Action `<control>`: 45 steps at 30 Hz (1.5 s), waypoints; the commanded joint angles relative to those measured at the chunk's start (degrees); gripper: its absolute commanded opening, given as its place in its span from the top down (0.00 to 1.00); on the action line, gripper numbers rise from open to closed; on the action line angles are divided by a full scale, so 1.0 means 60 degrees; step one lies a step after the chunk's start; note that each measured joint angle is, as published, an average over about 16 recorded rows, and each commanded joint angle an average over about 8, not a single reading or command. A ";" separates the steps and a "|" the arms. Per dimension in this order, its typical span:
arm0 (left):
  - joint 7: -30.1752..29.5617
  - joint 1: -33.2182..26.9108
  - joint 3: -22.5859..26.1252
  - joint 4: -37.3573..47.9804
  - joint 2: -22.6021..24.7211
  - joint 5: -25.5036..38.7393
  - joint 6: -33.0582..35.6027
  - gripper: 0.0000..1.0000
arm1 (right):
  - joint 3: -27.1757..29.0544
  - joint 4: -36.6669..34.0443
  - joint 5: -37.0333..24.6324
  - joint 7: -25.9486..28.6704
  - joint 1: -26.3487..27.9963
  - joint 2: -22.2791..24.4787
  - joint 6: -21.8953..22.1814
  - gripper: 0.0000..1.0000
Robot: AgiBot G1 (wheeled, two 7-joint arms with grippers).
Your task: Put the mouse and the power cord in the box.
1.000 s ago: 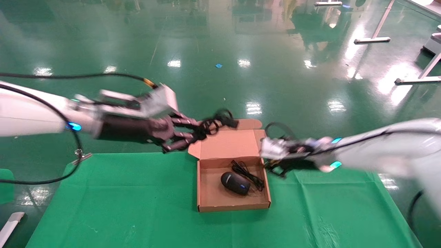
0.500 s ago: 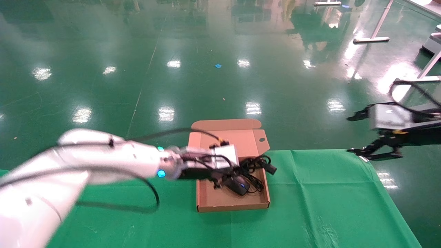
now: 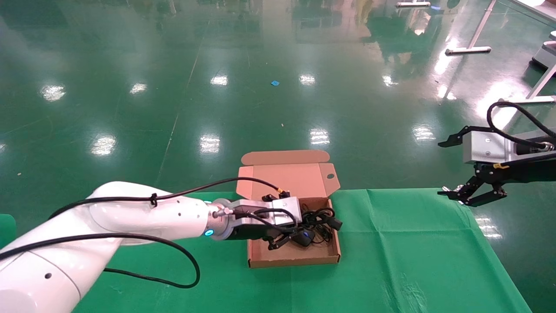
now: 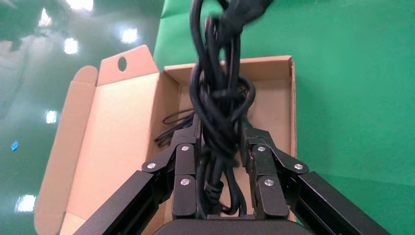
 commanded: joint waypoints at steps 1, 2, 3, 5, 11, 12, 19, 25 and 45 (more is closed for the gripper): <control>0.0052 -0.0054 -0.0069 0.0086 0.0013 0.0007 0.0062 0.00 | -0.0010 -0.0027 -0.0014 -0.0019 -0.0003 -0.0036 0.0043 0.00; 0.0052 -0.0050 -0.0107 0.0078 -0.0010 -0.0019 0.0097 0.00 | -0.0002 -0.0014 -0.0001 -0.0009 -0.0021 -0.0039 0.0049 0.00; 0.0043 -0.0036 -0.0152 0.0053 -0.0047 -0.0059 0.0142 0.00 | 0.0018 0.0019 0.0027 0.0015 -0.0055 -0.0035 0.0049 0.00; -0.0002 0.0029 -0.0272 -0.0057 -0.0170 -0.0186 0.0264 0.00 | 0.0093 0.0158 0.0135 0.0112 -0.0179 -0.0004 0.0032 0.00; -0.0300 0.0429 -0.0768 -0.0734 -0.0804 -0.0828 0.0781 0.00 | 0.0556 0.1032 0.0797 0.0718 -0.0909 0.0238 -0.0131 0.00; -0.0355 0.0502 -0.0864 -0.0858 -0.0923 -0.0950 0.0881 0.00 | 0.0647 0.1202 0.0926 0.0836 -0.1052 0.0283 -0.0161 0.00; -0.0750 0.1025 -0.1562 -0.1750 -0.1785 -0.1824 0.1607 0.00 | 0.1298 0.2427 0.1857 0.1686 -0.2083 0.0611 -0.0377 0.00; -0.1086 0.1470 -0.2156 -0.2509 -0.2518 -0.2569 0.2224 0.00 | 0.1853 0.3469 0.2649 0.2410 -0.2960 0.0890 -0.0561 0.00; -0.2208 0.2956 -0.4137 -0.5042 -0.4964 -0.5052 0.4284 0.00 | 0.3703 0.6946 0.5293 0.4824 -0.5888 0.1822 -0.1175 0.00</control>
